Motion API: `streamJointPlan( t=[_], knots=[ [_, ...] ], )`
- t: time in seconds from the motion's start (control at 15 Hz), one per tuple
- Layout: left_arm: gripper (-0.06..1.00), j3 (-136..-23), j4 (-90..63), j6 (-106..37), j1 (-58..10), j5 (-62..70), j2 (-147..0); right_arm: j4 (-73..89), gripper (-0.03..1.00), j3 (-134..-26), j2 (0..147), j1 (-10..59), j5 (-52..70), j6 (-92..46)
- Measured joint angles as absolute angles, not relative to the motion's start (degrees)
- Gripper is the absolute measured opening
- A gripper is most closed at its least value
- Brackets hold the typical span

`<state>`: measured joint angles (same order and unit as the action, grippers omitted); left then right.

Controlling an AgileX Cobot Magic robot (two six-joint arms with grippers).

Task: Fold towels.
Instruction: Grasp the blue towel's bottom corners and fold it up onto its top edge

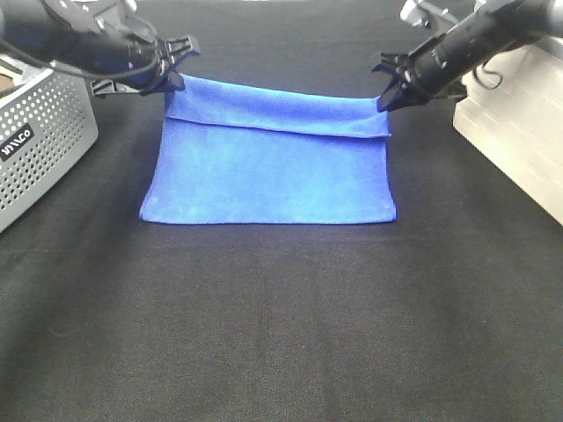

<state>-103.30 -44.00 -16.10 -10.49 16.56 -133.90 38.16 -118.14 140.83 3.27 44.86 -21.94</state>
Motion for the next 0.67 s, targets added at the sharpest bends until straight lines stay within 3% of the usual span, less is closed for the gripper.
streamJointPlan(
  t=[0.07,0.2,0.27,0.4,0.53,0.67],
  knots=[
    [0.0,-104.3,-44.0,-16.2,-10.5,14.8,-136.0,38.2,0.0,-120.3,143.1,3.3,44.4,-21.9],
    [0.08,-105.8,-44.0,-16.3,-10.5,14.4,-138.1,38.2,0.17,-120.9,144.6,3.3,43.6,-21.9],
    [0.17,-106.0,-44.0,-16.7,-10.5,13.9,-138.4,38.2,0.31,-121.0,144.8,3.3,43.3,-21.9],
    [0.48,-106.3,-44.0,-17.5,-10.5,13.8,-138.4,38.2,0.56,-121.1,144.8,3.3,43.2,-21.9],
    [0.73,-106.3,-43.9,-17.5,-10.5,14.6,-138.1,37.4,0.64,-121.2,144.1,3.3,45.4,-21.9],
    [0.78,-106.3,-41.0,-17.5,-10.5,20.1,-136.2,36.0,0.66,-121.2,142.2,3.3,51.3,-21.9]
  ],
)
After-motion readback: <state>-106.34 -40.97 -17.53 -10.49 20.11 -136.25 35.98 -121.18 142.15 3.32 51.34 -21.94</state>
